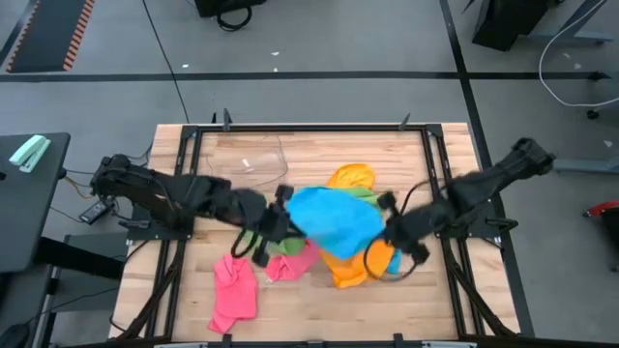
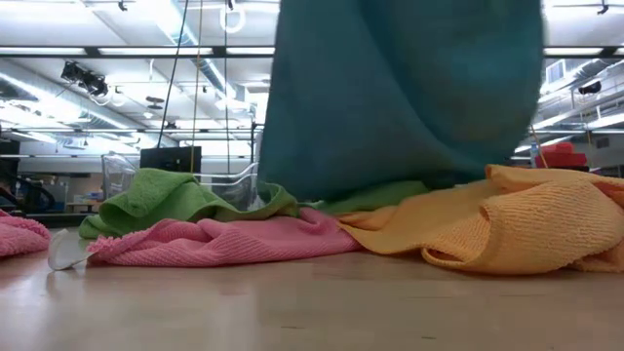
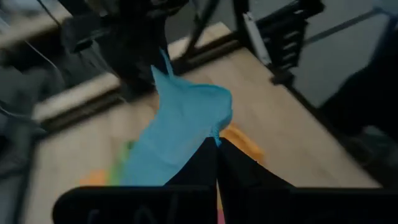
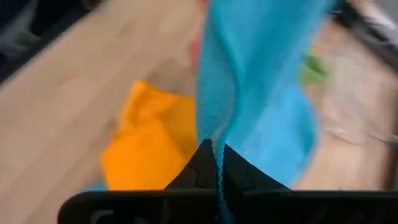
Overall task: Fold microfiber towels
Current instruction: Fold the left blue microfiber towel
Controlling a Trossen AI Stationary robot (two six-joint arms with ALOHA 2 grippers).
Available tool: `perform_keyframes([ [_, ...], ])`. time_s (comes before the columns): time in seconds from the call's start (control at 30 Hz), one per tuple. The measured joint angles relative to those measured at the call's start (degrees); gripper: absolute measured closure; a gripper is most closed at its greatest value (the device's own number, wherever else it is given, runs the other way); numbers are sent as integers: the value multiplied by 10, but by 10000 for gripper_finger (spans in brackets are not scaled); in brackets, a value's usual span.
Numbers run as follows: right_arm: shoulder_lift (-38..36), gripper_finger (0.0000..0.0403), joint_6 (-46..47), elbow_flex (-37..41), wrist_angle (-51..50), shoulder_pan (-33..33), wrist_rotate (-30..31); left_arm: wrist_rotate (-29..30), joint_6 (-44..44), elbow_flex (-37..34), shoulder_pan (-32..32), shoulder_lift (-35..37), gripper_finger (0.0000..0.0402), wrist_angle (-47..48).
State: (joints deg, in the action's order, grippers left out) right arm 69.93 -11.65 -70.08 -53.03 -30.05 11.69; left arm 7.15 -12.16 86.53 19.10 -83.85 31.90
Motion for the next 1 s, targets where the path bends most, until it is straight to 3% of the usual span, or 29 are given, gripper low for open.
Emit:
perform_keyframes([
  [0.37, 130, 403, 117, 38, 145, -108, -4, 1, 164, 0, 115, -125, 391, 20],
  [0.63, 229, 403, 203, 38, 217, -168, -49, 0, 255, -1, 185, -211, 384, -47],
  [0.8, 242, 403, 239, 39, 262, -185, -99, -24, 296, -1, 212, -215, 393, -78],
  [1.0, 221, 403, 252, 39, 234, -182, -94, -9, 292, 0, 216, -215, 387, -63],
])
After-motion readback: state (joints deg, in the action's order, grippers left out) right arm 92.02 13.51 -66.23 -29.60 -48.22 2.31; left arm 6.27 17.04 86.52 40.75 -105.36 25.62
